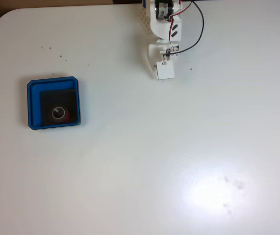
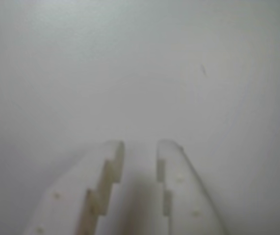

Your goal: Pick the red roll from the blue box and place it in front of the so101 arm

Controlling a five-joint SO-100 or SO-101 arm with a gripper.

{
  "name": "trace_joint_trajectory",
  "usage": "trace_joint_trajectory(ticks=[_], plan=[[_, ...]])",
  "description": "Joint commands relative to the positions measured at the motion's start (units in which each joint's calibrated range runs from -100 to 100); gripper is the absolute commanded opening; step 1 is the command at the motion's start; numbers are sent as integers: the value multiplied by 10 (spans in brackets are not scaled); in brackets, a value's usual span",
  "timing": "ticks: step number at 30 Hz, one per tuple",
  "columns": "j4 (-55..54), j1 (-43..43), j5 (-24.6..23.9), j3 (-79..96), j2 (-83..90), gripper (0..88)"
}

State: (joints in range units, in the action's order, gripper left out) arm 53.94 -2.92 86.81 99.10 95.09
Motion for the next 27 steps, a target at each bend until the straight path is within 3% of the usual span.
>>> trace_joint_trajectory(ticks=[1, 15, 18, 27], plan=[[-3, 2, 2, 8, 36, 7], [-3, -18, 2, 8, 36, 7], [-3, -93, 2, 7, 36, 7], [-3, -430, 2, 7, 36, 7]])
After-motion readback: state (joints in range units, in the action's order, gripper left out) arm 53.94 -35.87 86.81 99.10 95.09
